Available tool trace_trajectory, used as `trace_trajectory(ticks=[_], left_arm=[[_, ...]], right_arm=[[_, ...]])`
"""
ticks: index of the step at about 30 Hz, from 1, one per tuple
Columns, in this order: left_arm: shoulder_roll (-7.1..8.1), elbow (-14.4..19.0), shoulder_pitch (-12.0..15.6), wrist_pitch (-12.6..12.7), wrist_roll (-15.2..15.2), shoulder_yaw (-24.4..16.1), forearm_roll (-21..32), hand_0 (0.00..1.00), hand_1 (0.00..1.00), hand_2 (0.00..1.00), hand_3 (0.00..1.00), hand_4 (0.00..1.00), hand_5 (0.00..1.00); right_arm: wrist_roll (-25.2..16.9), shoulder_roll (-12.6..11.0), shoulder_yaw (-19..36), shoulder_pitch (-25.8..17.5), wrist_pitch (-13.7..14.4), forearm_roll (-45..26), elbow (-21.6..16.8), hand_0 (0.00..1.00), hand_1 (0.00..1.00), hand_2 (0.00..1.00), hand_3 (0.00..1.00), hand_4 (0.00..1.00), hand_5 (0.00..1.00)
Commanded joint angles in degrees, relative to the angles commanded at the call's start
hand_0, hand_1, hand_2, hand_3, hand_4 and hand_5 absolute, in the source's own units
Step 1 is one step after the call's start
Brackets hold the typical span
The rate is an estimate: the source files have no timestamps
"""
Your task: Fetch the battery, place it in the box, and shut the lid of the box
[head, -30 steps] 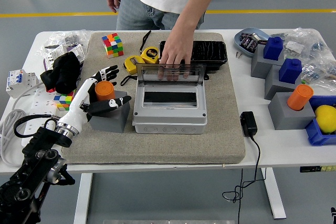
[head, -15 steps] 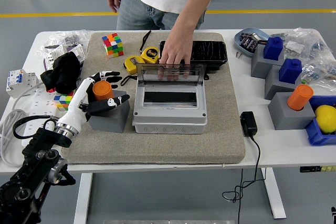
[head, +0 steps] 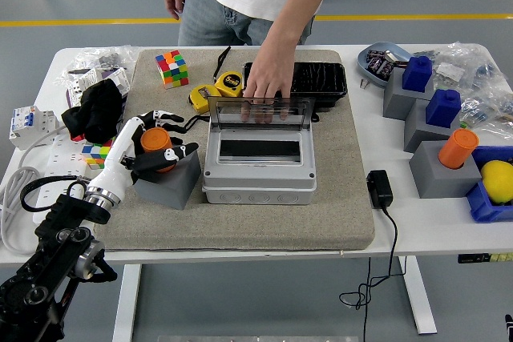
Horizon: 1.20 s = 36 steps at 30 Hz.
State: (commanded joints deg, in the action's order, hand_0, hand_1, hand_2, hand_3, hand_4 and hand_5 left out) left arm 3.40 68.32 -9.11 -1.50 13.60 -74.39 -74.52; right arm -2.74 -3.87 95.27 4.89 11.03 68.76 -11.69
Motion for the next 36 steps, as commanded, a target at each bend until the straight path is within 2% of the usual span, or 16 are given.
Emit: trace_trajectory(ticks=[3,4,16,17,22,23,28,29,34,35,36], left_arm=[[-0.01,0.0,0.0,0.1,0.0,0.1,-0.1,0.326,0.476,0.376,0.401,0.998,0.095],[0.0,0.0,0.0,0.2,0.0,0.2,-0.1,0.275,0.402,0.344,0.351,0.998,0.084],[0.0,0.0,-0.2,0.9,0.1,0.3,-0.2,0.258,0.383,0.329,0.327,0.998,0.076],[0.01,-0.1,-0.2,1.0,0.2,0.4,-0.2,0.193,0.281,0.26,0.246,0.998,0.073],[0.0,0.0,-0.2,1.5,0.3,0.5,-0.3,0.193,0.281,0.26,0.246,0.998,0.073],[0.0,0.0,-0.2,1.6,0.4,0.5,-0.4,0.163,0.203,0.214,0.212,0.998,0.062],[-0.02,-0.4,-0.2,2.1,0.8,0.8,0.1,0.163,0.203,0.214,0.212,0.998,0.062],[-0.01,-0.5,-0.1,2.3,0.9,0.8,0.1,0.102,0.14,0.168,0.158,0.998,0.062],[-0.01,-0.8,-0.2,3.8,1.8,0.9,1.2,0.102,0.14,0.168,0.158,0.998,0.062],[-0.02,-0.9,-0.3,4.3,2.0,0.9,1.5,0.049,0.062,0.109,0.091,0.998,0.095],[-0.04,-1.0,-0.3,4.8,2.3,0.9,1.9,0.049,0.062,0.109,0.091,0.998,0.095]], right_arm=[[0.0,0.0,0.0,0.0,0.0,0.0,0.0,0.795,0.733,0.73,0.781,0.998,0.998],[0.0,0.0,0.0,0.0,0.0,0.0,0.0,0.794,0.733,0.73,0.781,0.998,0.998],[0.0,0.0,0.1,0.1,0.0,0.0,0.0,0.794,0.733,0.73,0.781,0.998,0.998],[0.0,0.0,0.1,0.1,0.0,0.0,0.0,0.795,0.733,0.73,0.781,0.998,0.998],[0.0,0.0,0.0,0.1,0.0,-0.1,0.0,0.795,0.733,0.73,0.781,0.998,0.998],[0.0,0.0,0.0,0.1,0.0,-0.1,0.0,0.795,0.732,0.729,0.781,0.998,0.998],[0.0,0.0,-0.1,0.0,0.0,0.0,0.0,0.795,0.732,0.729,0.781,0.998,0.998],[0.0,0.0,-0.1,0.0,0.0,-0.1,0.0,0.795,0.733,0.729,0.781,0.998,0.998],[0.1,0.0,-0.2,0.0,0.0,-0.1,0.0,0.795,0.733,0.729,0.781,0.998,0.998],[0.1,0.0,-0.3,0.0,0.0,-0.2,0.0,0.794,0.733,0.729,0.781,0.998,0.998],[0.1,0.0,-0.3,0.0,0.0,-0.2,0.0,0.794,0.733,0.729,0.781,0.998,0.998]])
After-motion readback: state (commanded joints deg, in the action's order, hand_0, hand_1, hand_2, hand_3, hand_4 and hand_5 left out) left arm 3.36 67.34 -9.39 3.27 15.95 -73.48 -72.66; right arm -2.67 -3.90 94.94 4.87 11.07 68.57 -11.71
